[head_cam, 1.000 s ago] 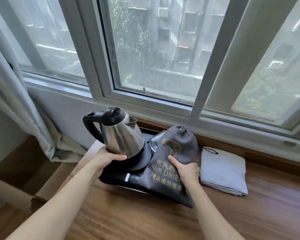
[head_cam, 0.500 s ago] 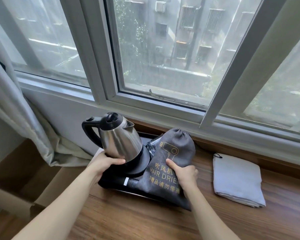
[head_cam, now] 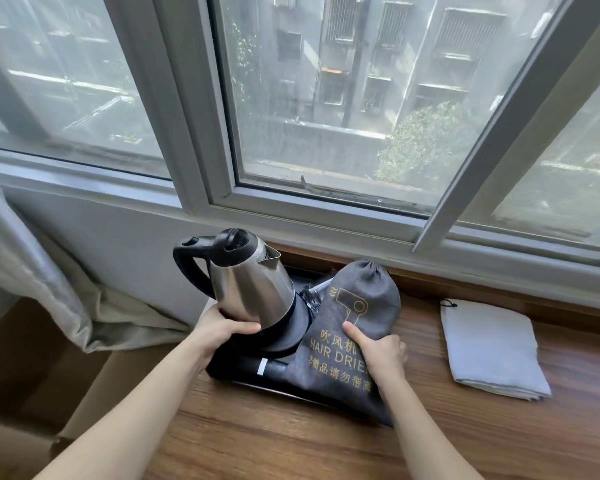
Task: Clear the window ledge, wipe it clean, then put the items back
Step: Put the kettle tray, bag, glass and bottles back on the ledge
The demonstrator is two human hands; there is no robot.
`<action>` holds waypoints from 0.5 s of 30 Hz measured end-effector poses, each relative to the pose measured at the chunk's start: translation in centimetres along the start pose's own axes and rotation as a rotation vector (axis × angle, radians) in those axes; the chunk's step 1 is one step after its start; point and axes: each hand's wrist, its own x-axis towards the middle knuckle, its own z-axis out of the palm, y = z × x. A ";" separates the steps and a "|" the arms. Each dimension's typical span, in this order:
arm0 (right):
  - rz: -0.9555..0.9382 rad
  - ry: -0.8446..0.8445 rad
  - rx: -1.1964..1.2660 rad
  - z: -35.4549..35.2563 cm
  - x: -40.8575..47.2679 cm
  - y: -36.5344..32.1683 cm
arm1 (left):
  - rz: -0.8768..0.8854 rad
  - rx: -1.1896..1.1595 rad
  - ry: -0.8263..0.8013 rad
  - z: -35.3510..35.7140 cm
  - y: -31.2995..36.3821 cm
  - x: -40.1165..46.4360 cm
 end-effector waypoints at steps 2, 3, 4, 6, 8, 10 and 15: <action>-0.002 -0.001 -0.013 0.2 0.0 0.1 | 0.000 0.014 -0.004 -0.3 -0.2 0.2; -0.002 -0.005 -0.019 0.2 -0.1 0.0 | 0.008 0.026 -0.004 -0.5 -0.4 0.3; -0.003 -0.013 -0.025 0.2 -0.1 -0.1 | 0.019 0.041 0.003 -0.5 -0.6 0.4; 0.001 -0.041 -0.043 -0.1 -0.1 -0.3 | 0.037 0.060 0.024 -0.5 -0.9 0.6; 0.000 -0.061 -0.064 -0.3 -0.1 -0.4 | 0.048 0.058 0.037 -0.4 -1.0 0.5; -0.001 -0.066 -0.084 -0.4 -0.2 -0.5 | 0.061 0.061 0.041 -0.2 -0.9 0.4; -0.006 -0.090 -0.109 -0.8 -0.5 -0.7 | 0.060 0.072 0.048 -0.2 -0.9 0.4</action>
